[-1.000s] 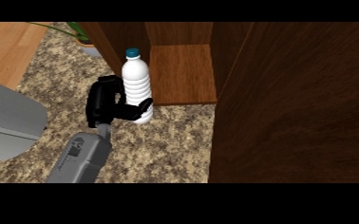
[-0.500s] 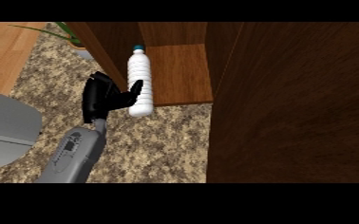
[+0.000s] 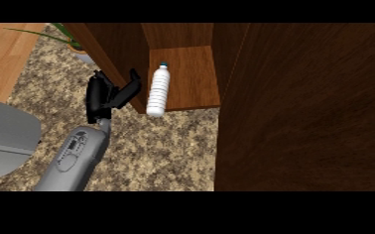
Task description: Pick up the bottled water, place it into the cabinet and close the cabinet
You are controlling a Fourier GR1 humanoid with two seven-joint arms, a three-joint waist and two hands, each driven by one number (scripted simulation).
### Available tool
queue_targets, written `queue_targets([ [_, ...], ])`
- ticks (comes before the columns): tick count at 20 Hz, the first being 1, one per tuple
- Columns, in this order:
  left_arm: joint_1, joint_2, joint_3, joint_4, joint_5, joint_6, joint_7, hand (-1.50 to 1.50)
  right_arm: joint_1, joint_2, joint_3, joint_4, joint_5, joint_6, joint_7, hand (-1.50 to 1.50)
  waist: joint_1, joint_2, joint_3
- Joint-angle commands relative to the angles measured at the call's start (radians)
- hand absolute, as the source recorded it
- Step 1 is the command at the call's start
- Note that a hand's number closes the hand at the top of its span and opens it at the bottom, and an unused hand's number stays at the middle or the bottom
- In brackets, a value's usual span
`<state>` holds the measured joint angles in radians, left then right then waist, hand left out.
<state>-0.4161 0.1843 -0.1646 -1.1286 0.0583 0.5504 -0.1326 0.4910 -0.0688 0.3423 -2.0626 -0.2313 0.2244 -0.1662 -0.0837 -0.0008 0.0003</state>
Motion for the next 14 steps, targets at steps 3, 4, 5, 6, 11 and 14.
queue_targets([
  [3, -0.262, -0.058, -0.049, 0.217, -0.120, 0.068, 0.033, 1.50, 0.000, -0.001, -0.007, -0.004, -0.015, 0.005, -0.005, -1.50, -0.043, 0.026, 0.000],
  [4, -0.284, -0.044, -0.044, 0.216, -0.131, 0.077, 0.053, 1.50, -0.023, -0.001, -0.021, 0.023, -0.016, 0.008, -0.012, -1.50, -0.044, 0.028, 0.001],
  [5, -0.278, -0.031, -0.036, 0.238, -0.136, 0.080, 0.049, 1.50, -0.022, -0.003, -0.007, 0.016, -0.010, 0.018, -0.019, -1.50, -0.051, 0.030, 0.000],
  [6, -0.283, -0.026, -0.036, 0.238, -0.150, 0.096, 0.064, 1.50, -0.010, -0.015, -0.042, 0.029, -0.024, 0.025, -0.040, -1.50, -0.053, 0.029, 0.001],
  [11, -0.306, 0.003, -0.020, 0.283, -0.169, 0.101, 0.065, -1.50, -0.023, 0.004, -0.001, 0.001, -0.010, 0.003, -0.002, -1.50, -0.050, 0.032, -0.001],
  [14, -0.282, -0.027, -0.031, 0.288, -0.167, 0.118, 0.065, -1.50, 0.002, -0.002, 0.007, 0.011, -0.011, 0.011, -0.009, -1.50, -0.060, 0.033, -0.001],
])
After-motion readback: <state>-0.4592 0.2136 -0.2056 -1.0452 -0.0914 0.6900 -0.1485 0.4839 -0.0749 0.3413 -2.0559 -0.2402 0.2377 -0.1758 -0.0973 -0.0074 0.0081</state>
